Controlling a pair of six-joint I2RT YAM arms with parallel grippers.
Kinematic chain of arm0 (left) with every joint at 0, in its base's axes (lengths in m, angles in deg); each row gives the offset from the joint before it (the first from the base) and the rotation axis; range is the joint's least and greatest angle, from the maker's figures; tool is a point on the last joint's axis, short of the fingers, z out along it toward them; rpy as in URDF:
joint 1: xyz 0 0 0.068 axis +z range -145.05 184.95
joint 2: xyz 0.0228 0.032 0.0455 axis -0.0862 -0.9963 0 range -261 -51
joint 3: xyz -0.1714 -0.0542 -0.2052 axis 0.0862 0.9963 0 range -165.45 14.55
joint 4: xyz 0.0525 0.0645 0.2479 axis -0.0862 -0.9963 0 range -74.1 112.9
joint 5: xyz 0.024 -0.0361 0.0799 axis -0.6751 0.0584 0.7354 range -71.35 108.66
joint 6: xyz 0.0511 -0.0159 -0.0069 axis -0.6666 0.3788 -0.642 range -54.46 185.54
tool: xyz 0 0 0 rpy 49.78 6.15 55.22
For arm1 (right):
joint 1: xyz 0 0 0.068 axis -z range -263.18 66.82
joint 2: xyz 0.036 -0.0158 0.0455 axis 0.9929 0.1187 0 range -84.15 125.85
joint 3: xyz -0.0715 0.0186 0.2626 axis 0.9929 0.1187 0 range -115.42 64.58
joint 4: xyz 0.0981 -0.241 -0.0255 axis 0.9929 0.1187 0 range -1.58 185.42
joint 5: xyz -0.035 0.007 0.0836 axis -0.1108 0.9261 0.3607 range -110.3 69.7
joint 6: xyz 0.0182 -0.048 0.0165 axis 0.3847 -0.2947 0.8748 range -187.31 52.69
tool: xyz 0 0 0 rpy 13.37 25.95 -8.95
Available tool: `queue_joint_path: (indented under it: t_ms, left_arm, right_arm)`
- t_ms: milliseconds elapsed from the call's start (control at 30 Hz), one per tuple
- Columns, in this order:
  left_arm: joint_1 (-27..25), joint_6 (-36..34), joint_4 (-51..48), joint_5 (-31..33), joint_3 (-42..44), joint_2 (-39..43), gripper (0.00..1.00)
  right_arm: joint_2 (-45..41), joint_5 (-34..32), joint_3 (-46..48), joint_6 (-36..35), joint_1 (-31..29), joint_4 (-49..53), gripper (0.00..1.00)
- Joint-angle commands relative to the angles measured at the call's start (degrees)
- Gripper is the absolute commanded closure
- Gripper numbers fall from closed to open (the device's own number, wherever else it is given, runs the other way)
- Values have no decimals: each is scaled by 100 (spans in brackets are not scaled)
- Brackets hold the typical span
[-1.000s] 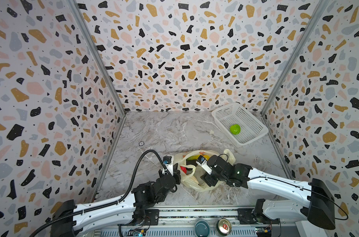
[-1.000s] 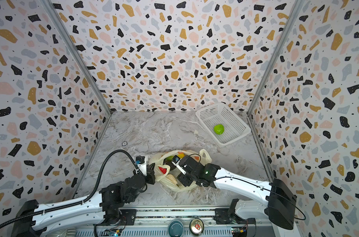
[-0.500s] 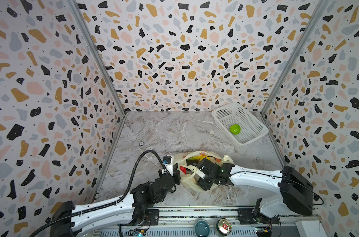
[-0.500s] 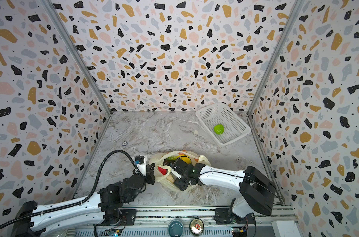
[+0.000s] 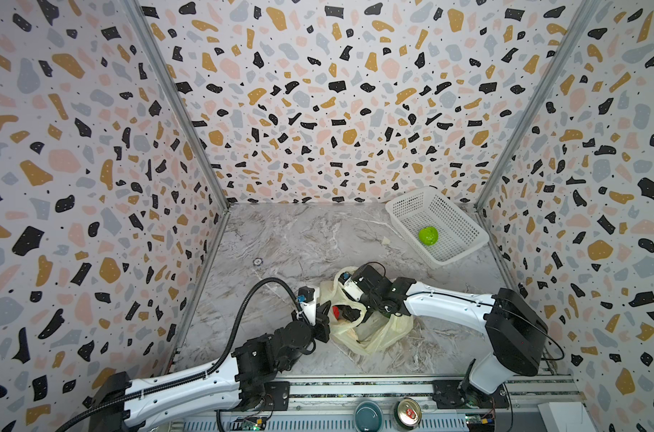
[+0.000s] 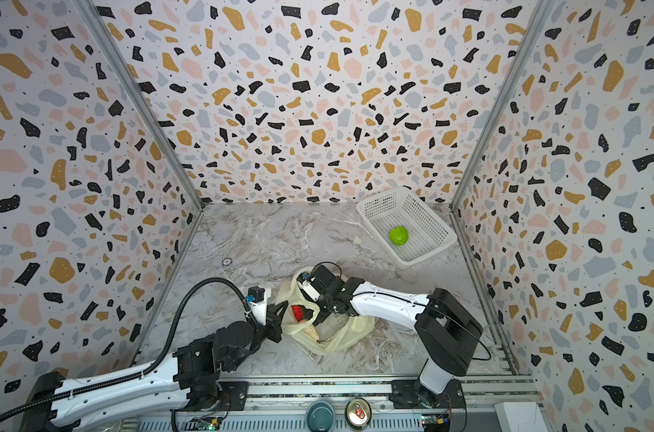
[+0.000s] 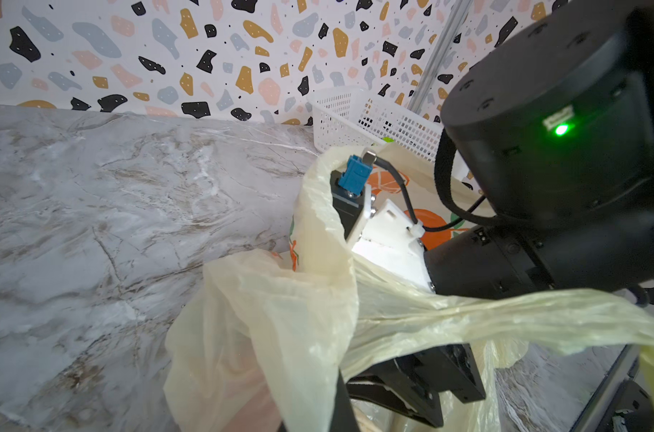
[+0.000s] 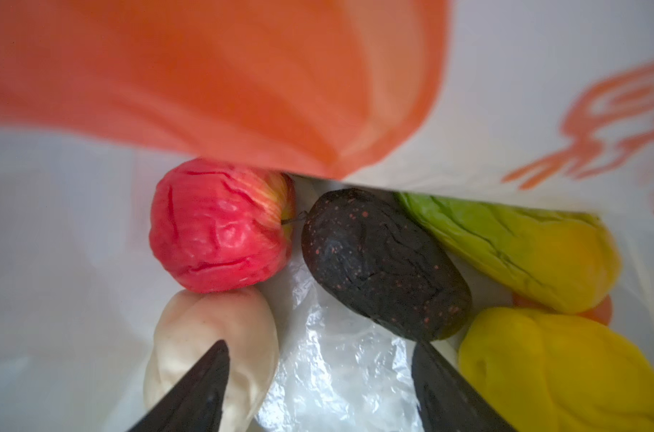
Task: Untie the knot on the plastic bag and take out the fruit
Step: 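Move the open right gripper back into the bag mouth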
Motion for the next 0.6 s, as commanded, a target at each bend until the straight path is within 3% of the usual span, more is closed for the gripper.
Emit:
queue_joint_path:
  t_ms: [0,200,567]
  left_arm:
    - [-34,48,172,237,113,163,100]
    - [-31,129,311,325,162,198,100]
    - [-34,77,602,403,45,-122,100]
  right_arm:
    - [-133,-175,304,242,-69,-436,21]
    - [-368,-853,773,277,-220,-1105,15]
    - [205,-766,379,-7,-183,-1313,10]
